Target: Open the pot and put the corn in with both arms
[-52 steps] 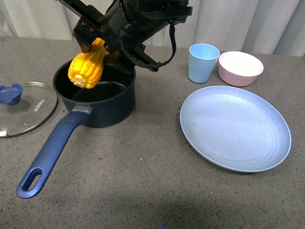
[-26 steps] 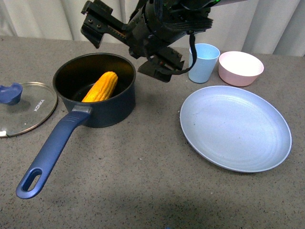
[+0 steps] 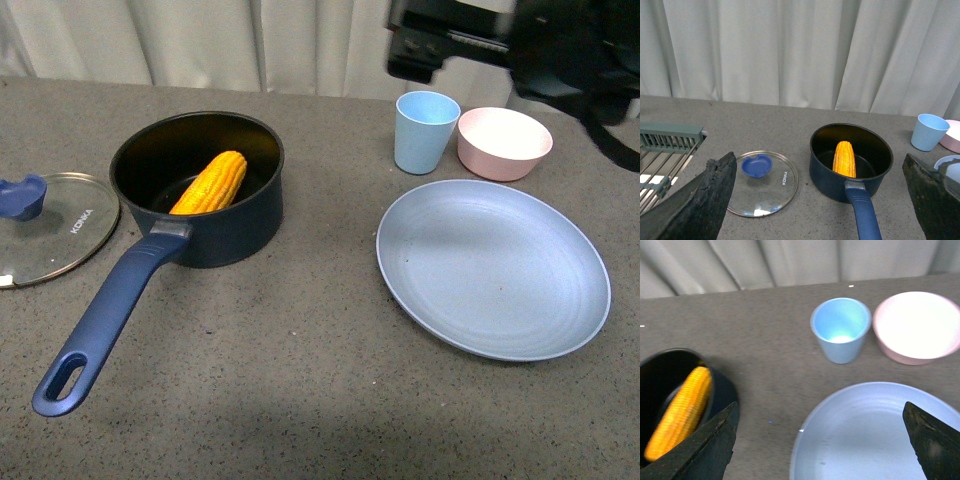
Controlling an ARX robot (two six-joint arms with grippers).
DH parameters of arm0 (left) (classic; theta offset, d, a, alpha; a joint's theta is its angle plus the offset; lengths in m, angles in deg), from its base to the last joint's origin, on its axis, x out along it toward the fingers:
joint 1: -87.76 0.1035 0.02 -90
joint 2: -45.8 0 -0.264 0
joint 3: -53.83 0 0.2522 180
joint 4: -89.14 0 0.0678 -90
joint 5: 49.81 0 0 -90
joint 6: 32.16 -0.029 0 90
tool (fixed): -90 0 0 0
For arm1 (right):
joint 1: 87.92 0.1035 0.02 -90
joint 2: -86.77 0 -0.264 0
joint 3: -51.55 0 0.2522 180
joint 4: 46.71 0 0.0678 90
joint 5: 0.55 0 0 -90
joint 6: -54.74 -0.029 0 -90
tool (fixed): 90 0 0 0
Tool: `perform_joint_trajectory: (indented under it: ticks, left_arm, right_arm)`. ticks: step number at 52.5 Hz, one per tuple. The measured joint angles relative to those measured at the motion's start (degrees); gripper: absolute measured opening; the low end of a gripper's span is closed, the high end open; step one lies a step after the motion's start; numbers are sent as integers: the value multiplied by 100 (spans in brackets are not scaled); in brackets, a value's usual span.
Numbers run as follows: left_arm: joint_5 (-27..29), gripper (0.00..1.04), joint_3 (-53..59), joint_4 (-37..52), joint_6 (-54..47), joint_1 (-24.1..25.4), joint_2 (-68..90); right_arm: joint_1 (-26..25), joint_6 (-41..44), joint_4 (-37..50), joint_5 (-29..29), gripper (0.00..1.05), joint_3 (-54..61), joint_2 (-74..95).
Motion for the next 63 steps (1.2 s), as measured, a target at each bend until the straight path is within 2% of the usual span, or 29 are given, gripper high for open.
perform_joint_trajectory:
  ticks: [15,17,20,23,27,42,45,51,55,63]
  left_arm:
    - [0,98,0,0,0,0,0]
    - [0,98,0,0,0,0,0]
    - [0,98,0,0,0,0,0]
    - [0,98,0,0,0,0,0]
    - [0,98,0,0,0,0,0]
    - [0,98,0,0,0,0,0]
    - [0,98,0,0,0,0,0]
    - [0,98,0,0,0,2,0]
    - [0,98,0,0,0,0,0]
    - [0,98,0,0,0,0,0]
  right_arm:
    - [-774,728,448,227,95,1766,-1895]
    - [-876,925,1010,295,91,2074,-2044]
    - [-1064,1340,2398,284,81,2750,-2238]
    - [-1176,1550,3211,210,72,3185,-2404]
    - [-1285,1731,3644,79,59,3504,-2695]
    - [-1644,1880,3329,-299,15,4159,-3687]
    - [-1729,1888,3375,-367,2,4334,-3864]
    - [-1875,1906,3274,-496,1,4664,-4205]
    - [-2151,1908,3012,-918,1,4732,-4544]
    - [-2361,1908,2400,-973,1,4844,-5311]
